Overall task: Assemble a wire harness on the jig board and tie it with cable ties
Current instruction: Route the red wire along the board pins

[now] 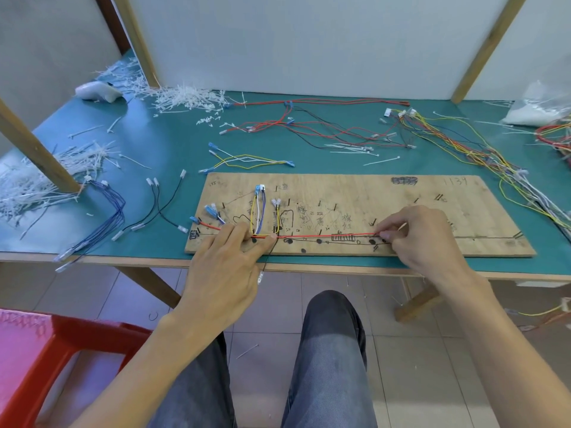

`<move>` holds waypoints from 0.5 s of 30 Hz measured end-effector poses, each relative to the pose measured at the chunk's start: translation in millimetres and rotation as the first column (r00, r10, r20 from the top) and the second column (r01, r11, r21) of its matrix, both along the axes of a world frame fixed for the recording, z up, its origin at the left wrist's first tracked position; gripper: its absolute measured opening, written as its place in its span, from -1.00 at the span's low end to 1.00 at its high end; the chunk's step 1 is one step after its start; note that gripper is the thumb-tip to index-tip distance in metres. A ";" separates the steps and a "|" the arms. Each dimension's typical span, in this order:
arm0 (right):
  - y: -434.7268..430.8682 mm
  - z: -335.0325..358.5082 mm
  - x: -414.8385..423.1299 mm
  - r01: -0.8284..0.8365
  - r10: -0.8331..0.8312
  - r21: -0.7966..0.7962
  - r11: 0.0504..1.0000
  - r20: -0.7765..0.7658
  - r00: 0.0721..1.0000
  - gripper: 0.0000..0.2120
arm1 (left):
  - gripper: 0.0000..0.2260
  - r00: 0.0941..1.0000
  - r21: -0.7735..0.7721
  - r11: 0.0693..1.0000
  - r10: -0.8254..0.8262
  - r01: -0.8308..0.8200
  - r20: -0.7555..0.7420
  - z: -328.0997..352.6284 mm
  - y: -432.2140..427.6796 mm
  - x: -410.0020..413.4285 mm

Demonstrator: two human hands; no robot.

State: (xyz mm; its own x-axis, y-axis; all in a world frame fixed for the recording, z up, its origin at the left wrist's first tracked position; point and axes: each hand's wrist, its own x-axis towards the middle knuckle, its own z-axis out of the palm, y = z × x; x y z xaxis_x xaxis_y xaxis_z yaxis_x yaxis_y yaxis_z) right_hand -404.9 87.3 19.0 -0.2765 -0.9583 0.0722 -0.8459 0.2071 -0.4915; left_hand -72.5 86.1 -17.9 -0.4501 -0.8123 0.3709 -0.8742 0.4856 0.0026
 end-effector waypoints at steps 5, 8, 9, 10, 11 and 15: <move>9.3 -3.6 9.7 -0.024 0.013 -0.056 0.998 -0.191 0.982 -0.86 | -0.53 1.000 0.004 1.000 0.002 -0.002 0.007 0.3 -0.6 -0.2; 17.8 -7.7 15.3 -0.033 0.013 -0.064 0.997 -0.285 0.958 -0.79 | -0.51 1.000 0.047 0.999 0.022 -0.022 0.006 0.3 2.3 -0.2; 20.9 -8.6 16.6 -0.035 0.015 -0.060 0.998 -0.300 0.954 -0.75 | -0.49 1.000 0.072 0.997 0.030 -0.030 0.002 0.1 4.4 -0.7; 23.9 -9.1 17.2 -0.046 0.028 -0.054 0.997 -0.309 0.951 -0.70 | -0.47 0.999 0.096 0.995 0.037 -0.037 0.001 0.2 6.4 -2.0; 26.6 -9.6 17.1 -0.071 0.054 -0.042 0.997 -0.319 0.946 -0.64 | -0.46 0.999 0.116 0.992 0.047 -0.047 0.009 0.5 8.6 -3.5; 31.2 -9.0 15.8 -0.164 0.181 0.075 0.984 -0.399 0.899 -0.43 | -0.38 0.998 0.094 0.995 0.042 -0.046 0.050 7.8 15.8 -12.6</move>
